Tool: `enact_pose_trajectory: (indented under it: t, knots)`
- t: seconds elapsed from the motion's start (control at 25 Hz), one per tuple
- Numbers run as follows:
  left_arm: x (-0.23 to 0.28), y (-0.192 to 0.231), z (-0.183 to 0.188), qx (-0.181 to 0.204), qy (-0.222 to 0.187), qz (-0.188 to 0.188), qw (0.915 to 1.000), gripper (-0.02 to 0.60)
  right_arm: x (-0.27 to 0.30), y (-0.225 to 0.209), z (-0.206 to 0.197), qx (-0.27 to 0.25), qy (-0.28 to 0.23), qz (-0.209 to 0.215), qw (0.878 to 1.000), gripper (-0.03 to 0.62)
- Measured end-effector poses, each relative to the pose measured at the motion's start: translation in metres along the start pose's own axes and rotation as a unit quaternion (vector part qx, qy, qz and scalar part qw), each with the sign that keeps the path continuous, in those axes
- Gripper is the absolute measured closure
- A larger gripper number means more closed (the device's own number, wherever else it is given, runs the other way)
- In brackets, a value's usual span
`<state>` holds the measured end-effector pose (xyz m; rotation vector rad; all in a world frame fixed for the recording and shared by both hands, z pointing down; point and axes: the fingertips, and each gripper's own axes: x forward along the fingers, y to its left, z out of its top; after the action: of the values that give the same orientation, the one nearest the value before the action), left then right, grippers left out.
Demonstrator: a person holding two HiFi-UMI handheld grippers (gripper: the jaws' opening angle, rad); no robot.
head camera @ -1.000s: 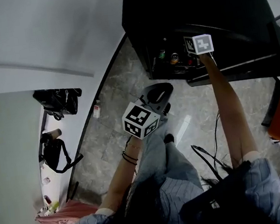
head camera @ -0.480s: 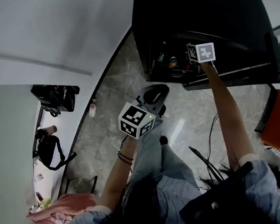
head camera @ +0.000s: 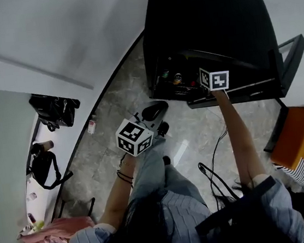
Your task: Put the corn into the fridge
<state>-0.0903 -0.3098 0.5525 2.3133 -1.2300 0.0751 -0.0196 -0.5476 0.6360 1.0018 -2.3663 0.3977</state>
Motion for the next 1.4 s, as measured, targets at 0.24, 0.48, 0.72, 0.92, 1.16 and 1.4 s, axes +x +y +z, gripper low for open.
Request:
enact_pose_trajectory:
  t: [0.24, 0.48, 0.72, 0.92, 1.16, 1.4]
  knots:
    - [-0.014, -0.016, 0.014, 0.012, -0.002, 0.003, 0.9999, 0.574, -0.040, 0.017, 0.015, 0.035, -0.040, 0.008, 0.999, 0.332]
    - [-0.040, -0.026, 0.036, 0.017, -0.023, 0.021, 0.9994, 0.574, -0.087, 0.052, 0.029, 0.066, -0.065, 0.034, 0.995, 0.332]
    - [-0.056, -0.044, 0.039, 0.019, -0.020, 0.020, 0.9994, 0.574, -0.120, 0.071, 0.036, 0.065, -0.071, 0.050, 0.994, 0.344]
    - [-0.069, -0.060, 0.042, 0.026, -0.024, 0.017, 0.9992, 0.574, -0.149, 0.084, 0.048, 0.058, -0.087, 0.057, 0.993, 0.362]
    - [-0.088, -0.078, 0.045, 0.035, -0.023, 0.017, 0.9990, 0.574, -0.193, 0.099, 0.051, 0.042, -0.101, 0.061, 0.992, 0.366]
    - [-0.106, -0.093, 0.056, 0.037, -0.044, 0.023, 0.9981, 0.574, -0.234, 0.119, 0.044, 0.061, -0.113, 0.069, 0.989, 0.381]
